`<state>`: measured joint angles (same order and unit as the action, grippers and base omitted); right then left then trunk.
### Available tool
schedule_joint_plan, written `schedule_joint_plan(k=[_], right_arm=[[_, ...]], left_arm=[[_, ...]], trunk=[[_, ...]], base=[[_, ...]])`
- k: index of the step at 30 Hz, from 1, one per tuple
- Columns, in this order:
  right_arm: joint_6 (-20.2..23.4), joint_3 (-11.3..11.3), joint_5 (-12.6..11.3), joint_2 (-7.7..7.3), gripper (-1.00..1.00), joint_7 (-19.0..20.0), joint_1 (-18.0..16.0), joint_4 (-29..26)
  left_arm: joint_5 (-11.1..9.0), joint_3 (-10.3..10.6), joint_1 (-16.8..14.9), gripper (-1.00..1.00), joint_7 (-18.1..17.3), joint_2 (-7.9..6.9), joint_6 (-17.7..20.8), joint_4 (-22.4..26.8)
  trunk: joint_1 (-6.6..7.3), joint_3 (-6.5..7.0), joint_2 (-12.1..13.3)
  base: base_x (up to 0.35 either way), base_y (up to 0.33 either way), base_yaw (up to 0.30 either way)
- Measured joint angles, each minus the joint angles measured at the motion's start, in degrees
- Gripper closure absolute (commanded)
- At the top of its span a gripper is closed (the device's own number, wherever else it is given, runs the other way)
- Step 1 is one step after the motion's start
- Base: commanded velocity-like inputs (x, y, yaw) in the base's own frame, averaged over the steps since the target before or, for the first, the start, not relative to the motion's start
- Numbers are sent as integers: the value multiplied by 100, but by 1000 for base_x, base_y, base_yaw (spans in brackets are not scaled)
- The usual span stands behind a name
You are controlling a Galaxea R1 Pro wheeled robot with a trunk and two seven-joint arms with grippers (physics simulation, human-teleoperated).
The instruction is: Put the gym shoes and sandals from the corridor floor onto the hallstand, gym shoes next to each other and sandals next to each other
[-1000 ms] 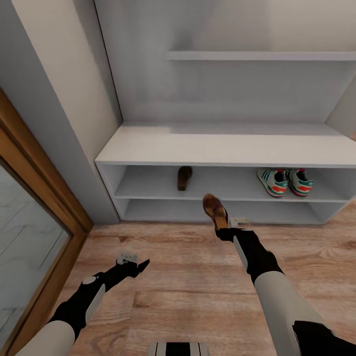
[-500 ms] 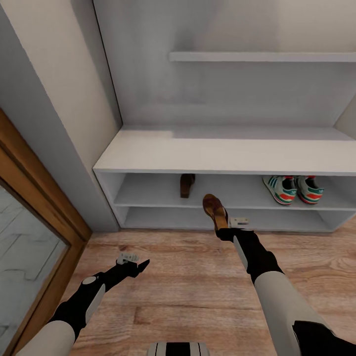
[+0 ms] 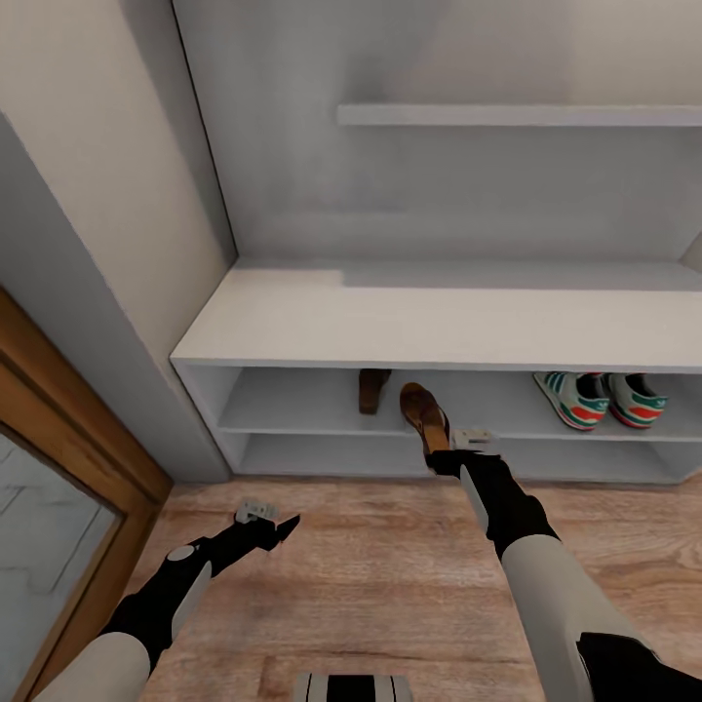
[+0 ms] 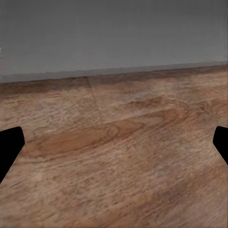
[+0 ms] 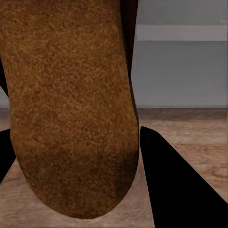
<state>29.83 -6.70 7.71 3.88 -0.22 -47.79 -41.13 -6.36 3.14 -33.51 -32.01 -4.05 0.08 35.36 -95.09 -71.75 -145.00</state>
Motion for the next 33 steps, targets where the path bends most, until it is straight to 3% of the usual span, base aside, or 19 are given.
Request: schedule_joint_plan(k=[22, 28, 33], right_arm=[[0, 0, 14, 0, 100, 10, -1, 0], [2, -1, 24, 1, 100, 9, -5, 1], [-1, 1, 14, 0, 100, 10, -4, -1]], left_arm=[[0, 4, 1, -100, 0, 2, 0, 0], [1, 3, 0, -100, 4, 125, -6, -39], [0, 4, -2, -100, 2, 139, -7, -52]], trunk=[[-2, 0, 0], [11, 1, -1], [-1, 0, 0]], base=[[115, 0, 0], [149, 0, 0], [194, 0, 0]])
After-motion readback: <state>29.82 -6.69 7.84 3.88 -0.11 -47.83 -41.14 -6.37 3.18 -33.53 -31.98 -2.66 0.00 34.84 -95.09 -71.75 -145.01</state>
